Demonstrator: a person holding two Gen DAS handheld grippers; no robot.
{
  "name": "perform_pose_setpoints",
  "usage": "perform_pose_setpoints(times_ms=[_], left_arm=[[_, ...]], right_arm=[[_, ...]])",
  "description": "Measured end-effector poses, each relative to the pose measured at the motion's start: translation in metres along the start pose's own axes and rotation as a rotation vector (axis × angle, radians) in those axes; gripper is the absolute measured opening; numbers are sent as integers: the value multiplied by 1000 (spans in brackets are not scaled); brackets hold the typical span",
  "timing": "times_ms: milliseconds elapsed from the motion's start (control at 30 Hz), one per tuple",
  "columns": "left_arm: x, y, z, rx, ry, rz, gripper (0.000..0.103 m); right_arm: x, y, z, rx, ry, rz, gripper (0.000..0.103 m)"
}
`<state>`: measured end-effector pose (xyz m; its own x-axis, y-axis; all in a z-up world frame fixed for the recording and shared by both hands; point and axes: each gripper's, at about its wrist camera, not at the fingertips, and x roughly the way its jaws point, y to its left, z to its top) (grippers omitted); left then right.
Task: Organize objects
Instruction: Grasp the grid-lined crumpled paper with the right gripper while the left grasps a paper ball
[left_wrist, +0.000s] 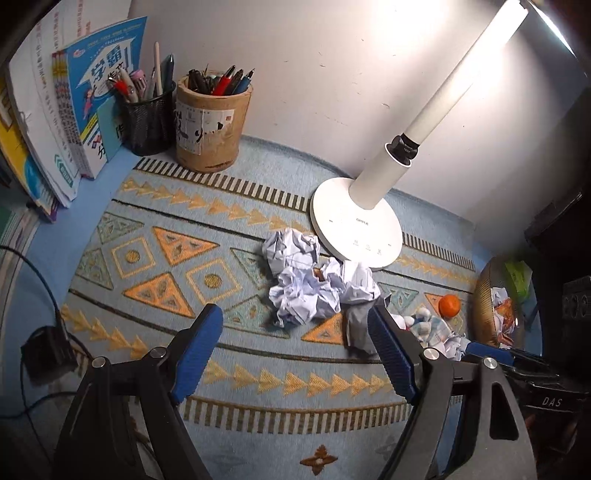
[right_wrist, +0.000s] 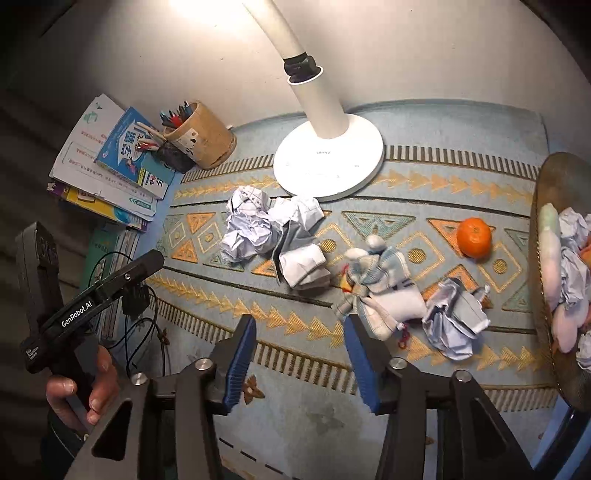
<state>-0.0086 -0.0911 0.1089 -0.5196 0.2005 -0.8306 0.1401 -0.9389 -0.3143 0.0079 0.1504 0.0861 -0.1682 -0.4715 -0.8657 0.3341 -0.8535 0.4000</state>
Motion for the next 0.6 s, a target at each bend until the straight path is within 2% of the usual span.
perform_pose_setpoints(times_ms=[167,300,433,600], left_arm=[[38,9,33,21,54,-52,80],[84,18,49,30,162,-112,80],[119,19,53,73,239,-135,80],[144,16,49,130,289,-146,79]], right_arm=[[29,7,36,73,-8,17,61],[68,-2,63,206,46,29,61],[106,-13,79,337,99,32,61],[137,-18,88,386,140,-17,61]])
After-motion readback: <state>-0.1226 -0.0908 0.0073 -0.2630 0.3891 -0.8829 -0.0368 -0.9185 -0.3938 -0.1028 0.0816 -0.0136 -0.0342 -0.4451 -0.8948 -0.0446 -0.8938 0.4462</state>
